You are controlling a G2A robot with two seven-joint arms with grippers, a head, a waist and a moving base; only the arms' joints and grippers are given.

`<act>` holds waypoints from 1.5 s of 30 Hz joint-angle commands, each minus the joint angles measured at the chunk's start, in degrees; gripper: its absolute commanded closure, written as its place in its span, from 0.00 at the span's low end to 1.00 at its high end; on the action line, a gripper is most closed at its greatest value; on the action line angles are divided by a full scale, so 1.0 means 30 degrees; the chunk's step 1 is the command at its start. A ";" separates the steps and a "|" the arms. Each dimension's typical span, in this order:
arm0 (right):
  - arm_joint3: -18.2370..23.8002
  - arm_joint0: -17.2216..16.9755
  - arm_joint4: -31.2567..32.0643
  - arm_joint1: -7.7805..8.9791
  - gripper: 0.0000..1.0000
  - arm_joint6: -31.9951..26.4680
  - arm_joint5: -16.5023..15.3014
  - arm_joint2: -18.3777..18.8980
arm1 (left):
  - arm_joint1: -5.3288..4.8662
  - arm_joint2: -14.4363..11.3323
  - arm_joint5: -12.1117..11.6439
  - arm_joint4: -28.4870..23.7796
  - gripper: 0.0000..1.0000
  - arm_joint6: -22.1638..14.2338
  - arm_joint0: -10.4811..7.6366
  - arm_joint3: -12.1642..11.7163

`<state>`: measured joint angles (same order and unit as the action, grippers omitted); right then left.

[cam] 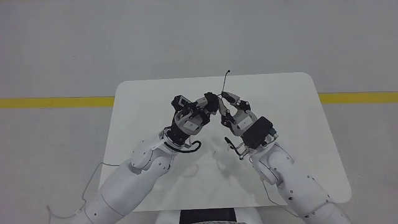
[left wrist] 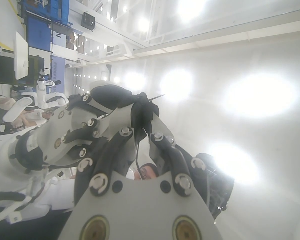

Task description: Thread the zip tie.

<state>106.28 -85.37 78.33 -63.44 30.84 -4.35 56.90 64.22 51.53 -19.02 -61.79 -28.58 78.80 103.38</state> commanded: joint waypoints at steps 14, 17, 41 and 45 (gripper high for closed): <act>-0.0103 -0.0051 0.0400 -0.0312 1.00 -0.0131 -0.0176 0.0139 | 0.0000 0.0000 0.0000 0.0000 1.00 0.0000 0.0000 0.0000; -0.0119 -0.0053 0.0585 -0.0355 1.00 -0.0195 -0.0213 0.0181 | 0.0000 0.0000 0.0000 0.0000 1.00 0.0000 0.0000 0.0000; -0.0771 -0.0921 0.2193 -0.0398 1.00 -0.0606 -0.1145 0.1333 | 0.0313 0.0385 0.0498 0.0398 1.00 0.0164 0.0188 0.0467; -0.0905 -0.1035 0.2530 -0.0400 1.00 -0.0672 -0.1338 0.1442 | 0.0390 0.0445 0.0553 0.0529 1.00 0.0175 0.0220 0.0554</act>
<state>103.67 -88.41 85.70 -64.63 28.86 -8.26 61.16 65.33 52.82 -17.40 -60.30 -28.06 79.44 104.98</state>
